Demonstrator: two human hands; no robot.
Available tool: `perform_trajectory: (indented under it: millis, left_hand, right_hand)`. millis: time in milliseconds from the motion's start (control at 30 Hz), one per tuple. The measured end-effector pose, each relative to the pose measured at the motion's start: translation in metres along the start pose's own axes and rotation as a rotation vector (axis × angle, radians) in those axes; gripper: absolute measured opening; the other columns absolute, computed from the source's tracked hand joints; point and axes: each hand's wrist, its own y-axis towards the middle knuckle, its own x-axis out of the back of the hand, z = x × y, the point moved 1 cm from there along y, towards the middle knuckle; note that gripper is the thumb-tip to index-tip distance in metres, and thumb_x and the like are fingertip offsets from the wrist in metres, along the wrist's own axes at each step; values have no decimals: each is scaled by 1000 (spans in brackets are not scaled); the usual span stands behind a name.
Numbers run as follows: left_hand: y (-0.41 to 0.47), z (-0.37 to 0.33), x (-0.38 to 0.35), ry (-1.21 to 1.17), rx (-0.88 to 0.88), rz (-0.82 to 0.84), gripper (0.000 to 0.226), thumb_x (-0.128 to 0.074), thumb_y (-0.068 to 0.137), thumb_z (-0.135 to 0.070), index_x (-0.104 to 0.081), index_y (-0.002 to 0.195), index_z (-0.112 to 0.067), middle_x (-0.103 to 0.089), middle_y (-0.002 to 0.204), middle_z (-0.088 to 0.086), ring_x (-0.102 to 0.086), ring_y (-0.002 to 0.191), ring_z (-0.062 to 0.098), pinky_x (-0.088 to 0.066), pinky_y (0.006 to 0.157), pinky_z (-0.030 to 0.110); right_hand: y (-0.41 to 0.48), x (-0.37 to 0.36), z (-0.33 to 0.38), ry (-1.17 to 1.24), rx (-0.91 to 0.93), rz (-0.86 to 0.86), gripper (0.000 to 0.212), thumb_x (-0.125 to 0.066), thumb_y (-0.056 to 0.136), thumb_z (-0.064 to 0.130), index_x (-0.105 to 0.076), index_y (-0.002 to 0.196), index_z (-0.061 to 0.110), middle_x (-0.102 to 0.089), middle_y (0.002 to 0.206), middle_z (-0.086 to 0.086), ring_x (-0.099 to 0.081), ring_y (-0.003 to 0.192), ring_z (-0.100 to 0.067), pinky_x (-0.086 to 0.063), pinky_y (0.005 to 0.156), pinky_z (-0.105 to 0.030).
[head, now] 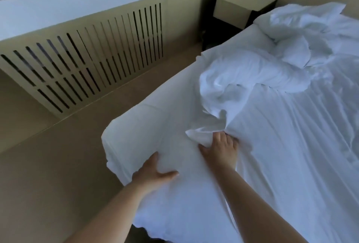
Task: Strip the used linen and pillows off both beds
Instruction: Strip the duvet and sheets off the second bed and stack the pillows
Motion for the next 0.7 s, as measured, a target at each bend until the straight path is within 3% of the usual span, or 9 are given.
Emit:
perform_trajectory:
  millis: [33,67,133,200,333,433,500,600,700]
  left_hand:
    - [11,-7,3,-56,9,12,126,-51,31,-77,-24,142,-25,-36,146,-3,-39,132,20,-34,108,39]
    - [23,-14,6,-95,10,17,121,-53,31,-76,-30,138,-26,-42,143,-2,-43,128,20,-36,107,40]
    - [46,-28,13,-125,10,33,119,-58,34,-74,-30,138,-23,-42,142,0,-44,128,22,-35,107,41]
    - [63,-39,16,-204,45,76,115,-71,50,-62,-23,143,-15,-39,144,3,-42,129,23,-34,108,39]
    - [87,-55,20,-418,150,161,71,-79,70,-27,-50,127,3,-63,113,15,-61,91,24,-48,71,22]
    - [89,-69,19,-412,175,108,46,-73,76,-12,-58,113,10,-63,106,16,-61,95,26,-40,68,22]
    - [87,-80,27,-406,115,85,38,-71,77,-10,-61,108,11,-63,99,15,-61,92,23,-41,61,20]
    - [88,-91,62,-359,-18,72,33,-72,77,-10,-64,103,8,-66,104,21,-64,97,31,-38,68,25]
    - [104,-103,129,-316,-175,-14,32,-72,76,-7,-64,102,10,-65,97,21,-63,98,32,-38,71,28]
  right_hand:
    - [4,3,-2,-2,-20,-14,50,-42,64,44,-64,86,6,-69,81,-11,-67,77,-30,-35,84,-36]
    - [6,5,-4,38,-41,34,48,-41,66,41,-65,92,8,-70,81,-8,-67,79,-29,-31,83,-32]
    - [10,10,-6,90,-143,81,50,-40,80,34,-52,124,13,-67,104,-8,-57,104,-29,-29,89,-29]
    - [11,18,-9,200,-222,49,50,-48,88,24,-37,135,14,-63,112,-9,-51,112,-30,-34,85,-32]
    - [4,29,2,267,-321,-54,58,-56,83,11,-35,137,13,-62,111,-11,-50,111,-32,-36,75,-33]
    - [2,28,15,219,-419,-122,57,-54,82,2,-37,136,2,-60,115,-19,-48,112,-36,-35,83,-34]
    - [5,30,23,205,-506,-207,54,-52,82,0,-40,134,-1,-60,113,-24,-49,110,-39,-34,82,-36]
    - [3,39,39,195,-465,-384,51,-43,80,3,-43,132,-1,-64,100,-24,-55,97,-41,-31,67,-34]
    - [-5,44,53,184,-442,-399,58,-39,79,5,-39,138,8,-67,106,-13,-58,98,-36,-31,67,-31]
